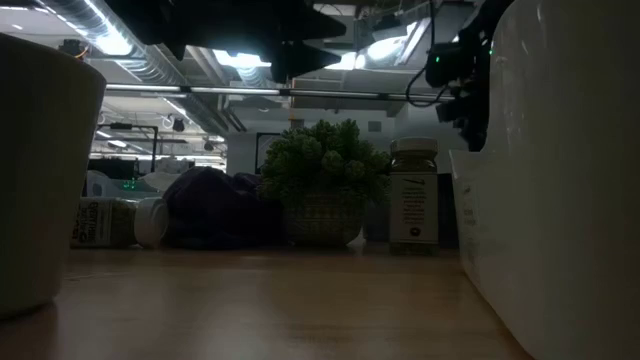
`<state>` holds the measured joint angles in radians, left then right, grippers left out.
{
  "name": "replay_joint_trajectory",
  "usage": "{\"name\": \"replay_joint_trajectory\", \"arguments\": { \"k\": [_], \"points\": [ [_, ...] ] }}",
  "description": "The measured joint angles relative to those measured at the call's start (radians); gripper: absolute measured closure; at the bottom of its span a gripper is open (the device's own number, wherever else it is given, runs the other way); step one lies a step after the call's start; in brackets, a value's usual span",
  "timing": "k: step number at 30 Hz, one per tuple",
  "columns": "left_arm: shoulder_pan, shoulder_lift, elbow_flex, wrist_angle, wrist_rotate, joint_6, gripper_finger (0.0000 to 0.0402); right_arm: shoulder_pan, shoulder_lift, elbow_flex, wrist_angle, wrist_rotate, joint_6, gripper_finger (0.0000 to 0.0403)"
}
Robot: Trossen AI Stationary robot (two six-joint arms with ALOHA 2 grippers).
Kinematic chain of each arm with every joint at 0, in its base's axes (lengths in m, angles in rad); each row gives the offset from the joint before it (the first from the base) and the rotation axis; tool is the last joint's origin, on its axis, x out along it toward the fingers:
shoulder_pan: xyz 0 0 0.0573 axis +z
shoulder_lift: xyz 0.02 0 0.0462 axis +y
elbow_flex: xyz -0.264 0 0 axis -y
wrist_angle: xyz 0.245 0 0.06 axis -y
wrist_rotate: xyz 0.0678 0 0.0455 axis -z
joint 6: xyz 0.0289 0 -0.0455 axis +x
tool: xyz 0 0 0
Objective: Sort spices by type
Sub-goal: Put the top black seasoning bottle into the left transparent bin
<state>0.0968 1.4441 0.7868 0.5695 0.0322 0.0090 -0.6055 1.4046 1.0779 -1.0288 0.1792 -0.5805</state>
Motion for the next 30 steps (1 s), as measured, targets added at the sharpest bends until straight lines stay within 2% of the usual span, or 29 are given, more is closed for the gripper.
{"name": "replay_joint_trajectory", "arguments": {
  "k": [6,15,30],
  "points": [
    [0.017,0.002,0.0,-0.035,0.0,-0.003,0.0075,-0.062,0.091,0.0,0.012,-0.093,-0.134,0.0139],
    [0.024,0.002,0.0,-0.039,0.0,-0.002,0.0075,-0.111,0.218,0.0,0.011,-0.094,-0.188,0.0139],
    [0.024,0.002,0.0,-0.039,0.0,-0.002,0.0075,-0.109,0.36,0.001,0.039,-0.1,-0.19,0.0139]
  ]
}}
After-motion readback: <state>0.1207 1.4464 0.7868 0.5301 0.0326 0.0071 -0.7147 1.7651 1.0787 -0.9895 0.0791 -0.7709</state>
